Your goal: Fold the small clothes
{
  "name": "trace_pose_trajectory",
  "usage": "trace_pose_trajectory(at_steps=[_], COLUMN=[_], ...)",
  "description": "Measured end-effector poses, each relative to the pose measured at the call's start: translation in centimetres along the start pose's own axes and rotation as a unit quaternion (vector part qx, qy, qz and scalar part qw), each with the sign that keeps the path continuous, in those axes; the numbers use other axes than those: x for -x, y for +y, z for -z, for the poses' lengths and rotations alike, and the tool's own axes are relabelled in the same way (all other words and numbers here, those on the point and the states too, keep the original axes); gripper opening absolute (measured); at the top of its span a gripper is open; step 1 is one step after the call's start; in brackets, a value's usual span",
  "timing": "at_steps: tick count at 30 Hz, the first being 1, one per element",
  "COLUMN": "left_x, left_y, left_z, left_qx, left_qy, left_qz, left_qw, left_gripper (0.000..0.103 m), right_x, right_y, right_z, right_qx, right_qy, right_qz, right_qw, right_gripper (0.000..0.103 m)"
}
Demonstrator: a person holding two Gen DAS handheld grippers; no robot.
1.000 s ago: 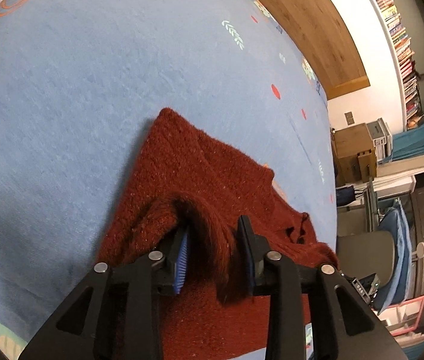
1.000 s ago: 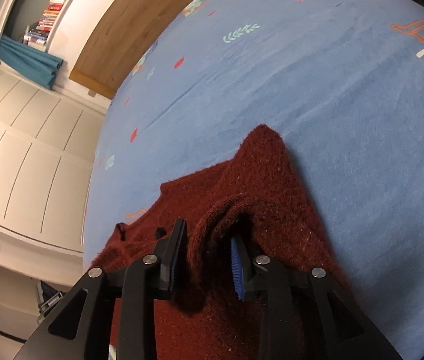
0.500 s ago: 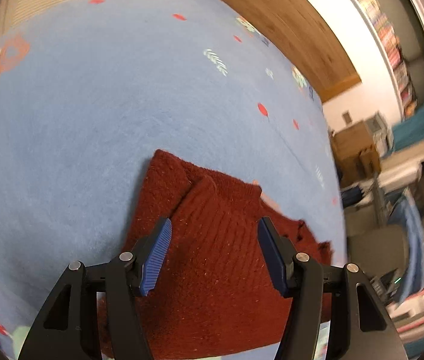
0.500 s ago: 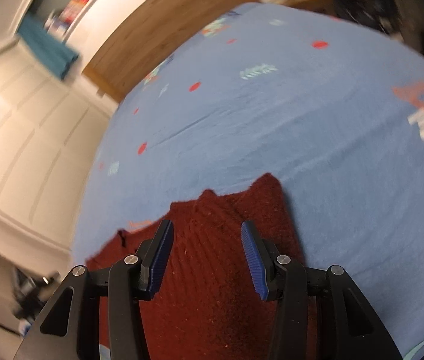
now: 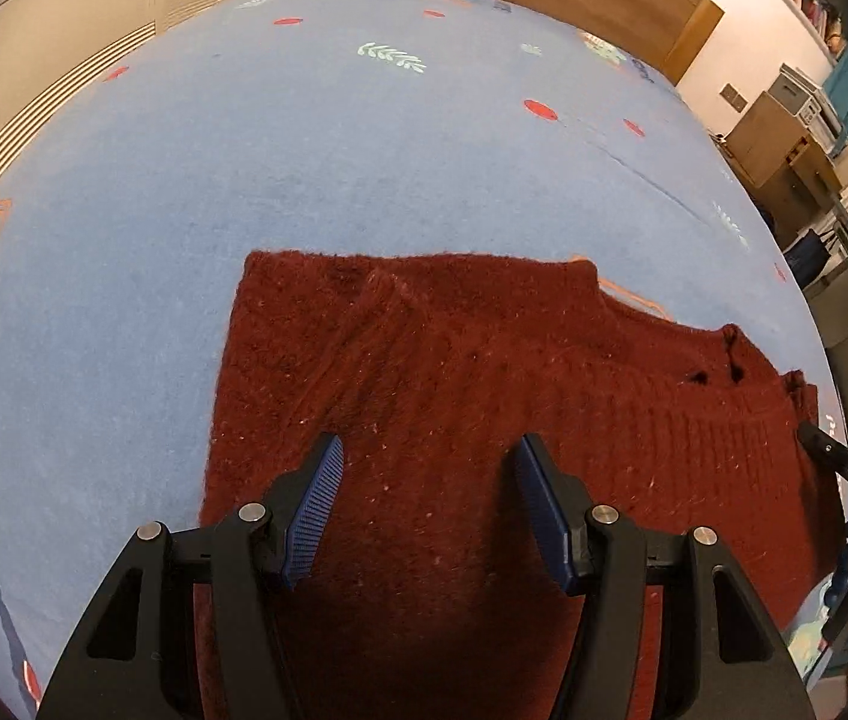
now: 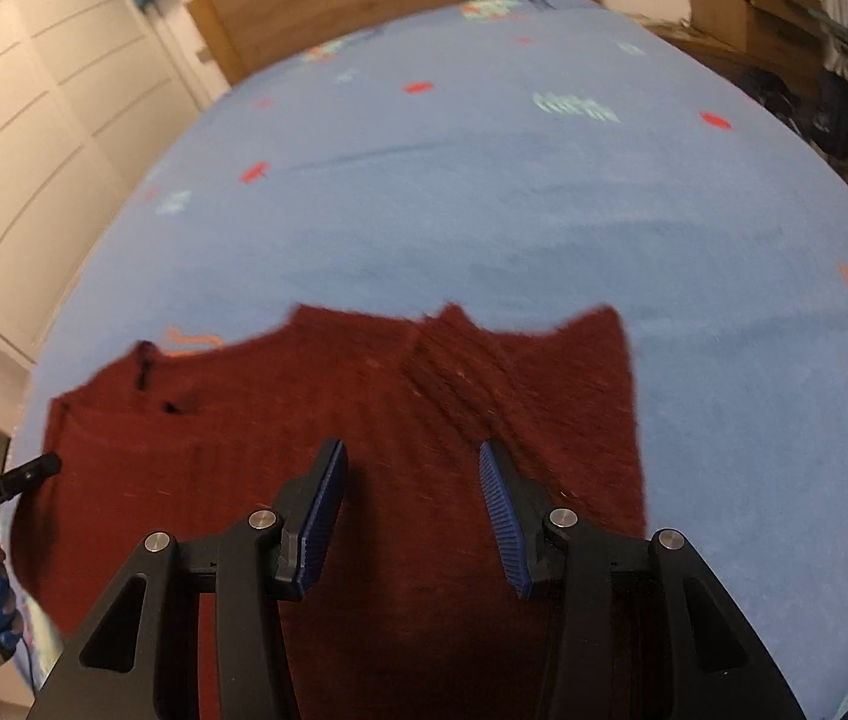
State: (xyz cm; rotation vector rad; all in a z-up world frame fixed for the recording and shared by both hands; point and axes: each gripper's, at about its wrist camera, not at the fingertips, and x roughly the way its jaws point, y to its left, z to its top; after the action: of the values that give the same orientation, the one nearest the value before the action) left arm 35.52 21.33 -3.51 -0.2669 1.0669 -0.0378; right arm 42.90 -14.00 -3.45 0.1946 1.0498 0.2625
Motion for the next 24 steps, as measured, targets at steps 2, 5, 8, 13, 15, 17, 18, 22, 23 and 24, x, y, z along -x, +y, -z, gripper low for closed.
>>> trace_pose_trajectory(at_steps=[2,5,8,13,15,17,18,22,23,24], left_x=[0.4,1.6,3.2,4.0,3.5,3.4,3.5,3.7,3.8,3.9], left_y=[0.1,-0.2,-0.8,-0.9,-0.5,-0.4,-0.6,-1.0,-1.0,-0.9], left_z=[0.2,0.5,1.0,3.1,4.5,5.5,6.1,7.8,8.0,8.1], left_qx=[-0.007,-0.016,-0.024,-0.022,-0.017,-0.022,-0.029,-0.029,-0.025,-0.021], left_qy=[-0.001,-0.007,-0.026,-0.027,-0.012,-0.003,-0.004,-0.003,-0.002,0.000], left_qz=[0.003,0.000,0.002,0.002,-0.004,-0.012,-0.019,-0.029,-0.028,-0.027], left_qw=[1.0000,0.9998,0.9994,0.9994,0.9998,0.9997,0.9994,0.9992,0.9993,0.9994], left_gripper=[0.054,0.054,0.054,0.055,0.055,0.055,0.055,0.057,0.057,0.057], right_x=[0.3,1.5,3.3,4.4,4.1,4.4,4.7,5.3,5.6,5.8], right_y=[-0.9,-1.1,0.1,0.2,-0.3,-0.8,-0.7,-0.4,-0.6,-0.8], right_z=[0.5,1.2,2.0,5.3,6.6,7.7,8.1,9.4,9.9,10.4], right_qx=[-0.007,0.005,0.039,0.068,0.065,0.056,0.060,0.073,0.070,0.066], right_qy=[0.001,0.001,-0.010,0.006,0.020,0.021,0.020,0.025,0.029,0.035], right_qz=[-0.008,0.004,0.016,0.031,0.040,0.037,0.041,0.049,0.047,0.045], right_qw=[1.000,1.000,0.999,0.997,0.997,0.998,0.997,0.996,0.996,0.996], right_gripper=[0.044,0.044,0.046,0.046,0.046,0.046,0.046,0.047,0.047,0.047])
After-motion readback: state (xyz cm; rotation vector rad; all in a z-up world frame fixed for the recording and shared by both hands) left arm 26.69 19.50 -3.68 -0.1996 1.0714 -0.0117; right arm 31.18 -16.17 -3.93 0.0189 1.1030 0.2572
